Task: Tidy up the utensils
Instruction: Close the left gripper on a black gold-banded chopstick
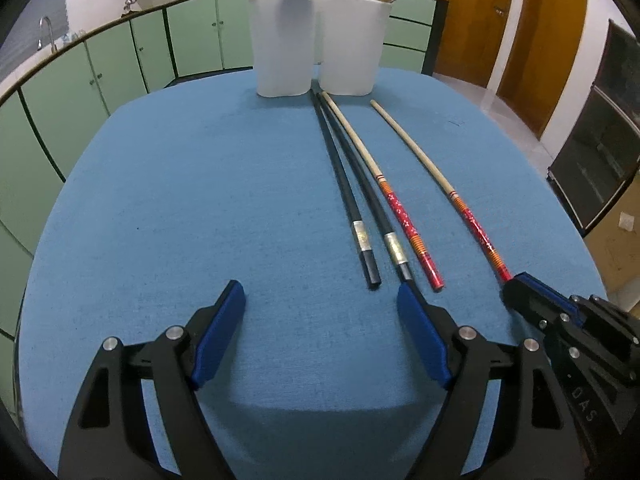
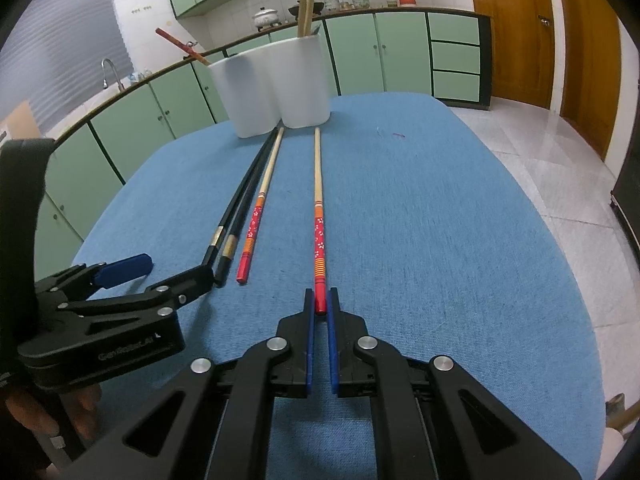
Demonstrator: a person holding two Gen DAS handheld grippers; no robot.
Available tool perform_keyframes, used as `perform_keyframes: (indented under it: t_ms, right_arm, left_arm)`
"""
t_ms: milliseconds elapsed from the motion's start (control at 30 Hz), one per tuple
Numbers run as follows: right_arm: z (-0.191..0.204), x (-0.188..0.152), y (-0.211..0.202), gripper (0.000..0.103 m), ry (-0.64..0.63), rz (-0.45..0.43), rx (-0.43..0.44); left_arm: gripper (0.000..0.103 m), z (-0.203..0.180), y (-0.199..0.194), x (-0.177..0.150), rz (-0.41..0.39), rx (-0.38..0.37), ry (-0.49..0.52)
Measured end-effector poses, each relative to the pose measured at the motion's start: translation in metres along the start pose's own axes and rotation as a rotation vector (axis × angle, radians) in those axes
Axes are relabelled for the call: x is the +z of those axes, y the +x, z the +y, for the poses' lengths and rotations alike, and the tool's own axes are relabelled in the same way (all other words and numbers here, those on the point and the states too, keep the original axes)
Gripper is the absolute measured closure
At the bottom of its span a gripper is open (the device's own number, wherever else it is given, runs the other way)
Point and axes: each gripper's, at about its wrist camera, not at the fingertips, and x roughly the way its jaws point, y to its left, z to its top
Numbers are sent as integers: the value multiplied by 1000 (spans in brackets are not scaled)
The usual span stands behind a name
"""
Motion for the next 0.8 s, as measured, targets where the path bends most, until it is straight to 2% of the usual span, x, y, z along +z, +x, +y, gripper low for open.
perform_keyframes:
  t_ms: [200,367,700,800]
  right_arm:
    - [1,0,0,97,1,1,1]
    - [1,0,2,97,3,4,3]
    - [-2,1,6,97,21,14,18]
    - [-3,1,7,97,27,16,21]
  left_arm:
    - [29,-1,3,1,-1,24,-6]
    - [47,-5,3,2,-6,23,-6]
    - [75,-18,5,4,-23,13,12]
    - [93,-21,5,4,-26,5,17]
